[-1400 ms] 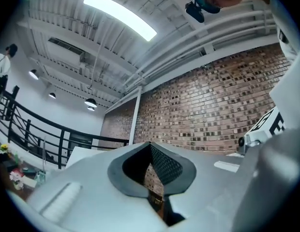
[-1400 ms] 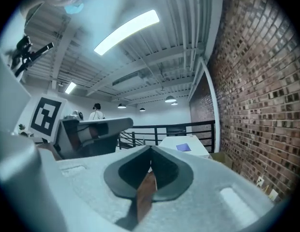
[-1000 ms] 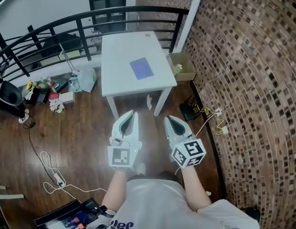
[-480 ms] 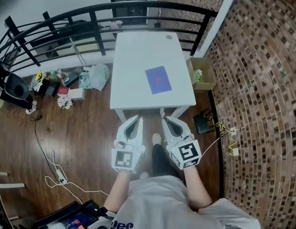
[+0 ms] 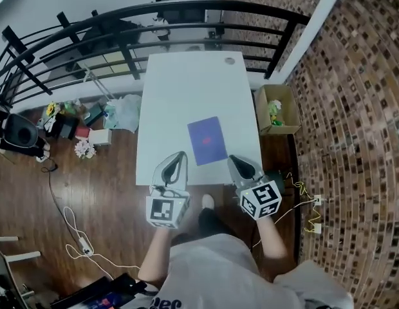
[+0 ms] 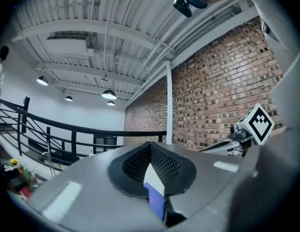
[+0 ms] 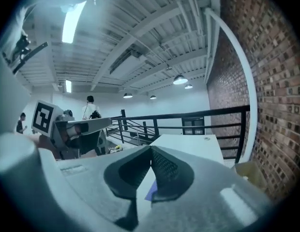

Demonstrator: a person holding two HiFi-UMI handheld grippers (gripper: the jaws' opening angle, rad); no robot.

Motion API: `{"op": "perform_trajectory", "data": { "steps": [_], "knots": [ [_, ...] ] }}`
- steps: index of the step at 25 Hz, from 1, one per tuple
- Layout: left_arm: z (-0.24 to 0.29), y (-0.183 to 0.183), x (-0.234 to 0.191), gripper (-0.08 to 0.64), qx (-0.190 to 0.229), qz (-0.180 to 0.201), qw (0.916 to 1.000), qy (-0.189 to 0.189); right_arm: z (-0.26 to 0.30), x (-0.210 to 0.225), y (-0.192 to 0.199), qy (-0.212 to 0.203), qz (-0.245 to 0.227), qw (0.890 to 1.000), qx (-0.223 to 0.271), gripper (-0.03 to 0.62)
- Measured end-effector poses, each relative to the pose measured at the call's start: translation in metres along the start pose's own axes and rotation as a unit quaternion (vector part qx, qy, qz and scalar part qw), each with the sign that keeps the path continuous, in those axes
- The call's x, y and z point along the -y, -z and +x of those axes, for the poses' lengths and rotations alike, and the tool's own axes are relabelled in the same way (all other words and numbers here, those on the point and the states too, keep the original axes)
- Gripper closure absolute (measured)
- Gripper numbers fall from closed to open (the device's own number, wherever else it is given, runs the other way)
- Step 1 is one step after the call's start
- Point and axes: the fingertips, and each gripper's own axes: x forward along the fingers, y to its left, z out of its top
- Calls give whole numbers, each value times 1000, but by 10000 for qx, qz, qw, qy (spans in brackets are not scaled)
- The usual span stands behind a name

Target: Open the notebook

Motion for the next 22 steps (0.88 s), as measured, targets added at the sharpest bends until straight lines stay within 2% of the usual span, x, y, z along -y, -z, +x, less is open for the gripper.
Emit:
{"op": "perform_trajectory", "data": {
  "steps": [3, 5, 8, 10, 11, 14, 16, 20, 22],
  "knots": [
    [43, 17, -15, 543, -171, 51, 9998, 47, 26, 67, 18, -62, 402, 9981, -462, 603],
    [67, 34, -23, 543, -377, 33, 9992, 137, 44, 106, 35, -220, 700, 9929, -934, 593],
    [90, 59, -31, 543, -669, -87, 9974, 253, 67, 137, 62, -914, 1151, 9756, -1630, 439],
    [97, 74, -36, 543, -839, -85, 9961, 253, 82, 146, 83, -1387, 1298, 9596, -2077, 300],
    [99, 81, -38, 543, -926, -65, 9954, 251, 89, 150, 95, -1542, 1324, 9507, -2344, 276],
    [104, 97, -40, 543, -1101, -88, 9934, 301, 108, 155, 130, -1897, 1442, 9204, -3100, 267],
    [107, 106, -42, 543, -1167, -133, 9925, 343, 121, 152, 151, -2057, 1532, 9034, -3437, 267],
    [111, 122, -53, 543, -1309, -107, 9907, 351, 156, 147, 180, -2055, 1640, 8839, -3868, 320],
    [109, 129, -55, 543, -1391, -130, 9897, 319, 169, 149, 191, -1963, 1620, 8779, -4055, 370]
  ]
}}
